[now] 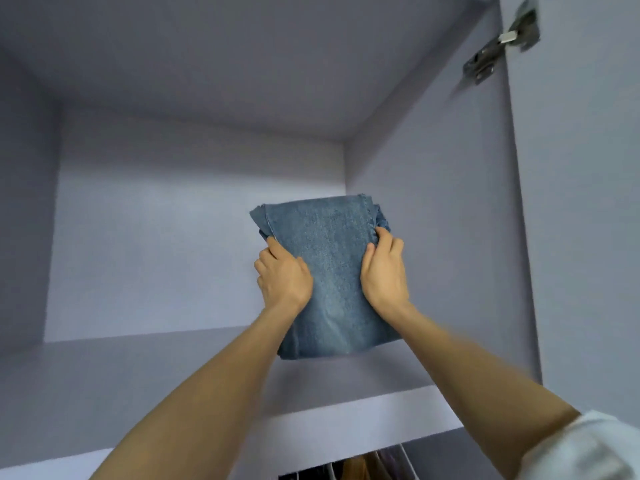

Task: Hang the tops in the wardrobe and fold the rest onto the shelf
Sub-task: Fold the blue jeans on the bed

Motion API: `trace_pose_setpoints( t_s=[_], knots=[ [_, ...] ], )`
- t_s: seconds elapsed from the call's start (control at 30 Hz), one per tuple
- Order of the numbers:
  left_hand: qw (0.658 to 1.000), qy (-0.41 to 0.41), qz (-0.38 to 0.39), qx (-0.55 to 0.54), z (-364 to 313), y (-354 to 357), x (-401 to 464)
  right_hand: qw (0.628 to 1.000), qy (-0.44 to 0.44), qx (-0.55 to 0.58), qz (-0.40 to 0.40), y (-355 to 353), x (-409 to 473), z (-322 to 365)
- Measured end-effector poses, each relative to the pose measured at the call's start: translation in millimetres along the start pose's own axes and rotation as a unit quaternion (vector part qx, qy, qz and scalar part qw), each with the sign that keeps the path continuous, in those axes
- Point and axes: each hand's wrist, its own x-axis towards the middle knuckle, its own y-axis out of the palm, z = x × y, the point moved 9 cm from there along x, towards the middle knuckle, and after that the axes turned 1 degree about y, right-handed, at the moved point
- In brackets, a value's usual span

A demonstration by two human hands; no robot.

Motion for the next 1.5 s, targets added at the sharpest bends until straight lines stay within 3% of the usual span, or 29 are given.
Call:
trace_pose_setpoints(
  t_s=[0.13,0.23,0.3,0.4,0.47,0.53,0.63,0.83,0.93,1.0,1.07,1.17,1.3,1.5],
  knots=[
    [0.994,-0.057,0.082,0.034,44,77,39,0.993,0.029,-0.013,0.112,78,36,-57],
    [0.98,-0.064,0.159,0.096,67,124,51,0.971,0.044,-0.128,0.198,126,46,-102],
    [0.963,-0.032,0.206,0.169,73,143,59,0.939,-0.006,-0.227,0.258,152,47,-113],
    [0.912,-0.008,0.301,0.279,92,167,56,0.878,-0.105,-0.253,0.393,192,26,-109],
    [0.88,-0.037,0.376,0.289,108,179,38,0.825,-0.113,-0.249,0.494,208,0,-117],
    [0.864,-0.025,0.412,0.289,112,186,23,0.796,-0.088,-0.27,0.534,208,-17,-134],
    [0.871,0.016,0.358,0.335,102,168,28,0.808,-0.104,-0.307,0.492,194,-10,-134],
    [0.88,0.091,0.196,0.424,60,73,38,0.886,-0.141,-0.262,0.356,134,9,-72],
    [0.902,0.091,0.119,0.405,42,6,14,0.951,-0.127,-0.131,0.249,92,-7,-18],
    [0.928,0.092,0.057,0.358,32,-34,-14,0.974,-0.15,-0.021,0.169,63,-31,23],
    [0.935,0.096,0.013,0.342,32,-79,-63,0.973,-0.165,0.088,0.138,41,-78,69],
    [0.931,0.089,0.013,0.353,44,-138,-136,0.958,-0.157,0.195,0.142,24,-149,118],
    [0.912,0.005,0.014,0.41,88,-249,-242,0.918,-0.165,0.272,0.238,11,-265,181],
    [0.9,-0.173,0.022,0.4,140,-358,-444,0.817,-0.193,0.368,0.4,-16,-443,247]
  ],
)
